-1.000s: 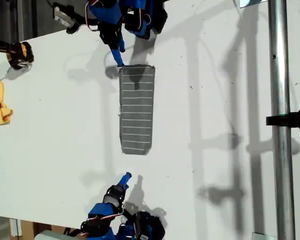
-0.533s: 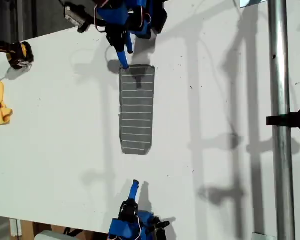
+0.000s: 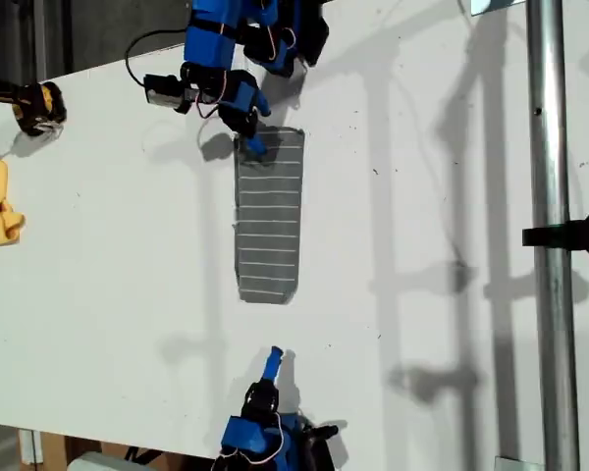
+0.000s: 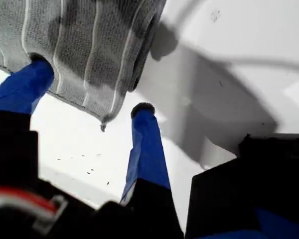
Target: Grasp corners of a towel and fold twice.
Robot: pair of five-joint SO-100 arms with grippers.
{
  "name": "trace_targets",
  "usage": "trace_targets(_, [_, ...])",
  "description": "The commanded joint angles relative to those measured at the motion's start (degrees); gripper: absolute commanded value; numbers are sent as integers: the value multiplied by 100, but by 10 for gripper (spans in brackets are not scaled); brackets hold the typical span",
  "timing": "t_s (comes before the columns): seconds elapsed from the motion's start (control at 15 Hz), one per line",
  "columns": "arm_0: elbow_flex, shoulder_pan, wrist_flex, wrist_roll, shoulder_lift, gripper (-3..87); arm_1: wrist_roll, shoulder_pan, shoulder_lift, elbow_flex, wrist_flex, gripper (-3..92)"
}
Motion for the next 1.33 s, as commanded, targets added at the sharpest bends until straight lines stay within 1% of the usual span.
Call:
trace_targets(0.0, [-62,44,97,-53,44,121,-633,589,-176,44,-475,347])
trace_targets(0.13, [-79,26,167,-18,44,121,-1195,1028,-1011,-70,-1125,355])
trace_targets(0.27, [-88,35,176,-18,44,121,-1758,1283,-2241,-721,-1345,361])
trace_targets(0.33, [-88,44,185,-18,44,121,-1846,1230,-2918,-1107,-1318,364])
trace_targets(0.4, [-88,53,185,-26,44,120,-1872,1002,-3586,-1538,-1257,360])
trace_targets(0.53, [-79,70,193,-79,44,120,-1758,325,-4395,-2391,-1090,346])
trace_targets(0.73, [-97,70,202,-79,44,120,-1538,-105,-4008,-2558,-1538,261])
trace_targets(0.8, [-97,70,211,-88,44,120,-1477,-132,-3894,-2593,-1564,169])
trace_targets(0.87, [-97,70,211,-88,44,120,-1204,-158,-3762,-2584,-1564,-1])
trace_targets(1.07, [-123,62,211,-88,44,119,-1213,-220,-3639,-2777,-1371,-1])
trace_targets(1.27, [-141,53,220,-79,44,118,-1046,26,-2654,-2382,-527,-1])
